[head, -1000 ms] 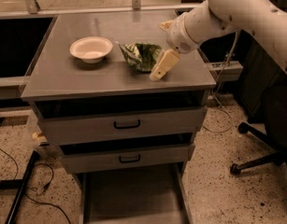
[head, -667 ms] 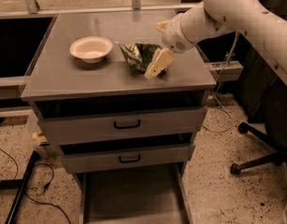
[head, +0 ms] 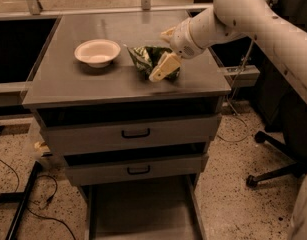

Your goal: Place green jalapeno chip bag into bottom drawer

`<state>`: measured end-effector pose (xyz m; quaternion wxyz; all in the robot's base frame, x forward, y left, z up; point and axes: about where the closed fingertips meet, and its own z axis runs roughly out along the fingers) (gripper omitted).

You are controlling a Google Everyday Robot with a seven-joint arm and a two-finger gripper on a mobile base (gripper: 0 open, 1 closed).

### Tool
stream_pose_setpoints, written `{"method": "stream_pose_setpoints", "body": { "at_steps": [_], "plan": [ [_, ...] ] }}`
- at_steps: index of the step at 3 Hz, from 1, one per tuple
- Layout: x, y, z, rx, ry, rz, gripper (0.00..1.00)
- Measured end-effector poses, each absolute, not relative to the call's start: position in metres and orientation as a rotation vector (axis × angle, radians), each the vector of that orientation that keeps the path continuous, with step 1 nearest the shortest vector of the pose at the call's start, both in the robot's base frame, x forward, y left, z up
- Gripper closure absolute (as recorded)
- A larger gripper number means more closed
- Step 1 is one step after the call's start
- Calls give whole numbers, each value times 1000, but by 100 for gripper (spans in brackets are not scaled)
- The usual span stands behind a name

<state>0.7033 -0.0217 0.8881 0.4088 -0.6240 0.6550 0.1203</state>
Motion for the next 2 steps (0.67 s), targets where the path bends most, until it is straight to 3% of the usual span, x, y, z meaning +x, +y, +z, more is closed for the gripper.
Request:
{"method": "stream_pose_setpoints", "body": {
  "at_steps": [2],
  "plan": [
    [703,-22,888,-1572,1650,303,66]
  ]
}}
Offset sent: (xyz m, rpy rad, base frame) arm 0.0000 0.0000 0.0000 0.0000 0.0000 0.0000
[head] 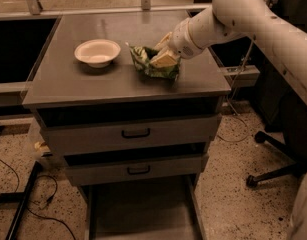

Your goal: Place green jalapeno chip bag into bottom drawer

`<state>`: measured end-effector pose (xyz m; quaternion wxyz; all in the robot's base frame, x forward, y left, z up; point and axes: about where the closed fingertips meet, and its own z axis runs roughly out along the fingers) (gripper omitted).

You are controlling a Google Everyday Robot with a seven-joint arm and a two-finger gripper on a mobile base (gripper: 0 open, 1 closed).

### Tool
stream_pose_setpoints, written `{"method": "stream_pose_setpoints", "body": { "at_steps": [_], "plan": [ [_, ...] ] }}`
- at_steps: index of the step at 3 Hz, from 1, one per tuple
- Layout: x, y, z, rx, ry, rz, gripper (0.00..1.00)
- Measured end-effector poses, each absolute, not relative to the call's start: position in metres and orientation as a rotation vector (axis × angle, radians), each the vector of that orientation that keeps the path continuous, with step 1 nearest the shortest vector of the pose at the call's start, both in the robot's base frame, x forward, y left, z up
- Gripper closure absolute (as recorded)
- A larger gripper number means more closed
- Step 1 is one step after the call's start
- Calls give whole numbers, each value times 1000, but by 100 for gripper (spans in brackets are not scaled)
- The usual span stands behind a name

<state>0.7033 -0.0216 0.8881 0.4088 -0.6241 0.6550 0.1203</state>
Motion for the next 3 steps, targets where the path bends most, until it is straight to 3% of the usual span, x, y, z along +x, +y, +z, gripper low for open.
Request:
{"method": "stream_pose_setpoints", "body": {
  "at_steps": [1,2,3],
  "plan": [
    [703,-22,888,-1572,1650,303,88],
    [703,-21,888,-1573,1650,303,100],
    [701,-21,888,-1577,1647,298,100]
  ]
}}
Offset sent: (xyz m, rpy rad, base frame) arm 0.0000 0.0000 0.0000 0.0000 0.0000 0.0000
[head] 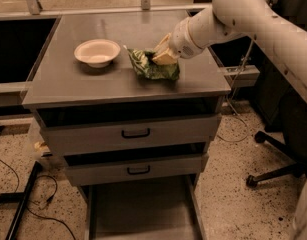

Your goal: Place green jalapeno chip bag into bottom drawer

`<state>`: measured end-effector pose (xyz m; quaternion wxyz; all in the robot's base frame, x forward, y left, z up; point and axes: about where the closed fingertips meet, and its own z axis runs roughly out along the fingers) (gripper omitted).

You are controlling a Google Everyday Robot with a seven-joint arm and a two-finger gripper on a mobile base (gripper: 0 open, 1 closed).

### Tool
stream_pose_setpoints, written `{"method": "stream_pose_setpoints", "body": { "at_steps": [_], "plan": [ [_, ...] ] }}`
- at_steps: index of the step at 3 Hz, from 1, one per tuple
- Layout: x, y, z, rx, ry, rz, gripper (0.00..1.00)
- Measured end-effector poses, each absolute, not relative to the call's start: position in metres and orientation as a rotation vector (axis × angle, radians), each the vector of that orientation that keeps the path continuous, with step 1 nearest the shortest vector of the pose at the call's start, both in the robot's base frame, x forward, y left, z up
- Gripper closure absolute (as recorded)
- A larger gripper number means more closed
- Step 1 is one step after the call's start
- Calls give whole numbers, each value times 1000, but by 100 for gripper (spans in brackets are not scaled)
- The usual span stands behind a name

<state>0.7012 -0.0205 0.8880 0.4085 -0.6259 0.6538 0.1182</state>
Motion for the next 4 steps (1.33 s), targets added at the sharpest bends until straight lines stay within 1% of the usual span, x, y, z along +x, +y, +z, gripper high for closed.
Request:
{"method": "stream_pose_setpoints", "body": {
  "at_steps": [1,3,4],
  "plan": [
    [681,-30,901,-1558,1642,277,100],
    [592,-64,953,-1521,1566,171,100],
    [546,-77,948,-1509,1593,133,100]
  ]
}}
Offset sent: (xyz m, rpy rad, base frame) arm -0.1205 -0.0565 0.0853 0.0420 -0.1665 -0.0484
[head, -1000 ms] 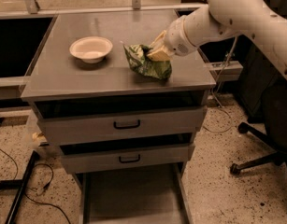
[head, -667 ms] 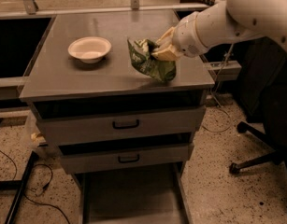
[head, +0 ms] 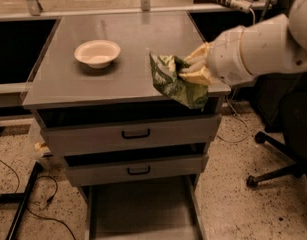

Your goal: Place green jalapeno chip bag into bottom drawer

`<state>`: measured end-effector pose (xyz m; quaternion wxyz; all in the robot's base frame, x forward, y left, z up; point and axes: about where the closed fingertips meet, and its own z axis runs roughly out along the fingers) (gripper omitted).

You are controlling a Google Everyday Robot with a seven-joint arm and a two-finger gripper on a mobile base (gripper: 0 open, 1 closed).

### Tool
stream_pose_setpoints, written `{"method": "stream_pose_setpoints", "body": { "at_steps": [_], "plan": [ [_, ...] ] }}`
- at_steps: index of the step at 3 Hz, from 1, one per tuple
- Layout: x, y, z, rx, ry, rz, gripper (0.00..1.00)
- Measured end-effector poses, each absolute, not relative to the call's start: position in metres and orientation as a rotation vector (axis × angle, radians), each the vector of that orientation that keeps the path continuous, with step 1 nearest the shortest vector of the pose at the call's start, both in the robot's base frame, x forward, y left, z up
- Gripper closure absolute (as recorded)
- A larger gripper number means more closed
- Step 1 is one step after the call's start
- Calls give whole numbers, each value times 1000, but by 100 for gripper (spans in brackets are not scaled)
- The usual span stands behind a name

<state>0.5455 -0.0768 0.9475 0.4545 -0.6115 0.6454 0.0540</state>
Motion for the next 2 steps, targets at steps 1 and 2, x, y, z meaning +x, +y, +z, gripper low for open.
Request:
{"method": "stream_pose_setpoints", "body": {
  "at_steps": [1,2],
  "plan": [
    [504,-82,909,-1490,1674,153,100],
    [476,-80,847,-1474,1785,228,100]
  ]
}}
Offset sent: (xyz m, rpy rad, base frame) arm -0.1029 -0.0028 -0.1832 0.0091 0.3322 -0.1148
